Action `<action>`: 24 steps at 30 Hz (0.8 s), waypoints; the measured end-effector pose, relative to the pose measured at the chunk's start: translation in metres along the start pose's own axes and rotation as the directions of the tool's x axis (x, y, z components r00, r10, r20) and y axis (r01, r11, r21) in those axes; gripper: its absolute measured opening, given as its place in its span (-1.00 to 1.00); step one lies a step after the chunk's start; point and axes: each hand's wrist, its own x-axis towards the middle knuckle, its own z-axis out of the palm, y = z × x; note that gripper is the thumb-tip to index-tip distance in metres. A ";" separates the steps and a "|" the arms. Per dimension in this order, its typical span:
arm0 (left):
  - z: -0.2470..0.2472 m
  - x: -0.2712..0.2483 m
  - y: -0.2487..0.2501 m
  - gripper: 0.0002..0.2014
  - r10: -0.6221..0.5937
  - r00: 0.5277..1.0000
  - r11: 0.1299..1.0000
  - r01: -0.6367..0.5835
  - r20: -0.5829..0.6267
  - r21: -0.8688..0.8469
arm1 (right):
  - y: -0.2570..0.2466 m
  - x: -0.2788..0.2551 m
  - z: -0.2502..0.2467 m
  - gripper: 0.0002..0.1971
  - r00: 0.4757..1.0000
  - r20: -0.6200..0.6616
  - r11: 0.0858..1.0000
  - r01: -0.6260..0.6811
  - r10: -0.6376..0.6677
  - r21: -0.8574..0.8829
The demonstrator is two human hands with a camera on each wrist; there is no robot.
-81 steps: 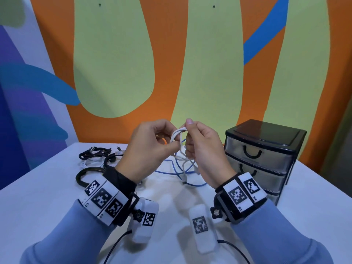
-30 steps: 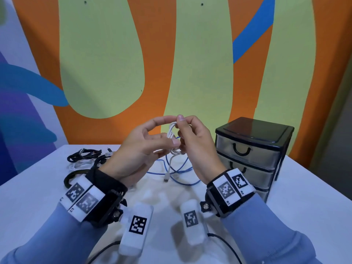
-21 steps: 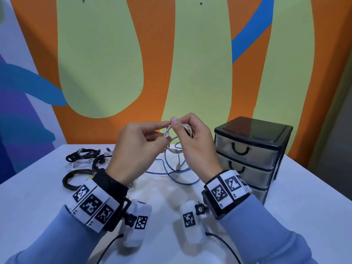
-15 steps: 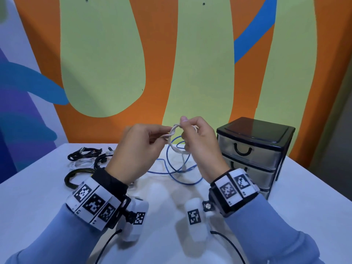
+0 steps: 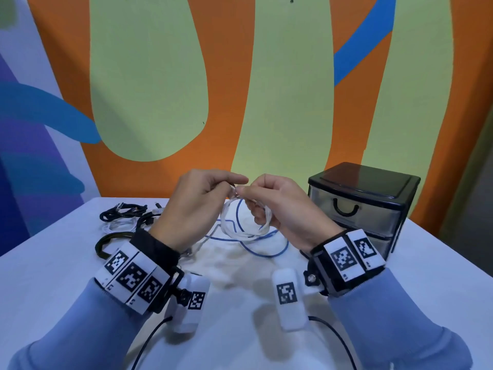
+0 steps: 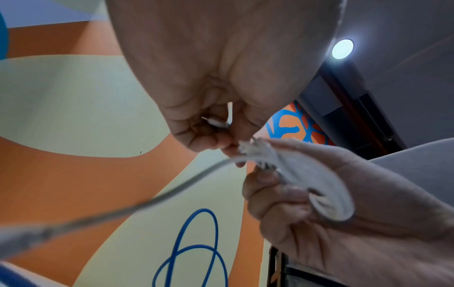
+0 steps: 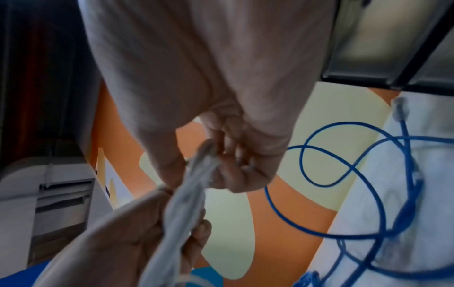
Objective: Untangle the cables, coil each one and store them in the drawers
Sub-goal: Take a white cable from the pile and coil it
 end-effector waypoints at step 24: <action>0.000 0.007 -0.003 -0.83 -0.467 0.879 0.573 0.386 0.100 -0.723 | 0.024 0.012 0.009 -0.85 0.857 -0.294 0.898 0.353 -0.423 -0.262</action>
